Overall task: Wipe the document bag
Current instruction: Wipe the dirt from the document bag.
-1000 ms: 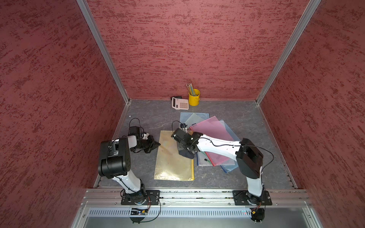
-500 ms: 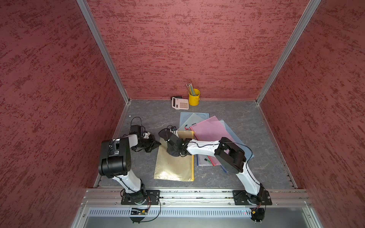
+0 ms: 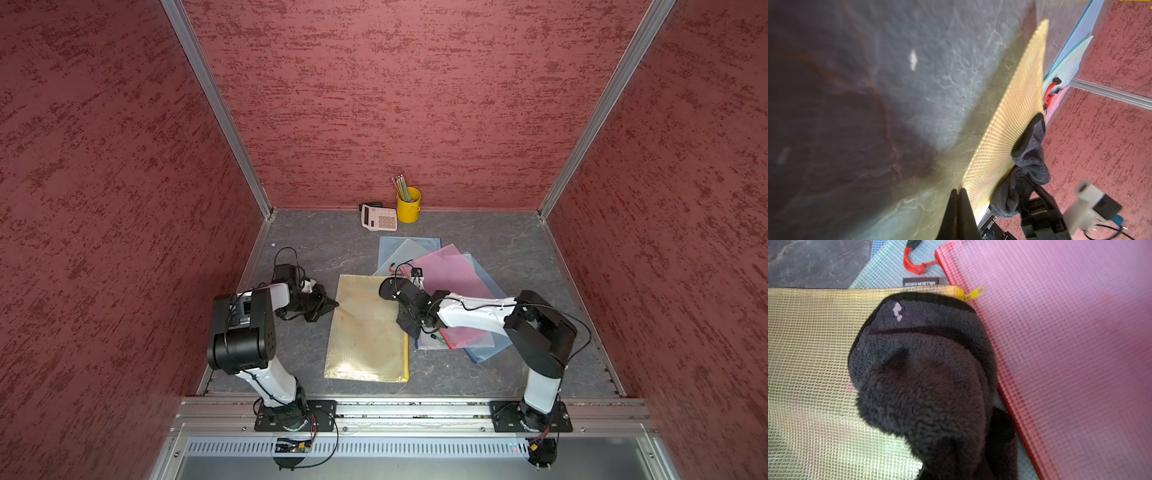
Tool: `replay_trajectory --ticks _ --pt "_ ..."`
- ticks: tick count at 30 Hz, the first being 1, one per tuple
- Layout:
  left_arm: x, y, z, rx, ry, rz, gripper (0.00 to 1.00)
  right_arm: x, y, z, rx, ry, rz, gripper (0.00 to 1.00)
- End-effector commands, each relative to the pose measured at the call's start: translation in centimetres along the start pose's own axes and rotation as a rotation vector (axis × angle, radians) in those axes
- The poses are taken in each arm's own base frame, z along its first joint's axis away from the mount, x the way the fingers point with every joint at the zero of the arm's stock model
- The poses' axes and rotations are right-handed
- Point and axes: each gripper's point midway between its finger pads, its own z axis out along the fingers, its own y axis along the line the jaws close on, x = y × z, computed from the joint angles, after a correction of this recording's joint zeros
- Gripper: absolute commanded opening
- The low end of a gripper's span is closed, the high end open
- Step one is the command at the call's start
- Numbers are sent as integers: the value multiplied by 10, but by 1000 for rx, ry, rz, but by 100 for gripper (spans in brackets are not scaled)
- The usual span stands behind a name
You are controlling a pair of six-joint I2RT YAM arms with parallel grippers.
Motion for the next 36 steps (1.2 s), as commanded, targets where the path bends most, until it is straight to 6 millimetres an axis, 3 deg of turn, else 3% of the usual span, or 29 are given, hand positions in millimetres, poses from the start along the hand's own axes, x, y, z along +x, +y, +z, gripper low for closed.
replay_trajectory --ticks 1,3,5,7,10,14,21,24,28,29,31,33,36 --pt "-5 -2 0 -12 -17 24 0 -24 96 -35 -205 -70 -220 0" --pt "-5 -4 0 -14 -24 29 0 -21 156 -47 -335 -73 -311 0" --pt "-4 -4 1 -17 -30 28 0 -6 192 -44 -412 -53 -354 0" --pt "-2 -6 3 -15 -31 29 0 12 208 -29 -437 -23 -371 0" --pt "0 -4 6 -21 -36 22 0 37 213 2 -455 17 -351 0" --pt "1 -3 8 -25 -44 8 0 67 187 20 -402 42 -353 0" --pt "-3 -2 7 -5 -62 -23 0 126 117 20 -326 155 -341 0" --pt "-6 -4 5 -5 -66 -15 0 162 85 9 -252 250 -354 0" --pt "-8 -8 4 -4 -56 6 0 217 45 -27 -193 396 -338 0" --pt "-8 -9 4 -3 -51 12 0 223 37 -38 -178 416 -343 0" --pt "-6 -9 4 -7 -44 19 0 209 30 -54 -147 389 -342 0" --pt "-4 -9 3 -5 -44 29 0 164 37 -65 -135 278 -326 0" --pt "1 -7 5 -13 -30 38 0 77 67 -77 -178 73 -254 0"
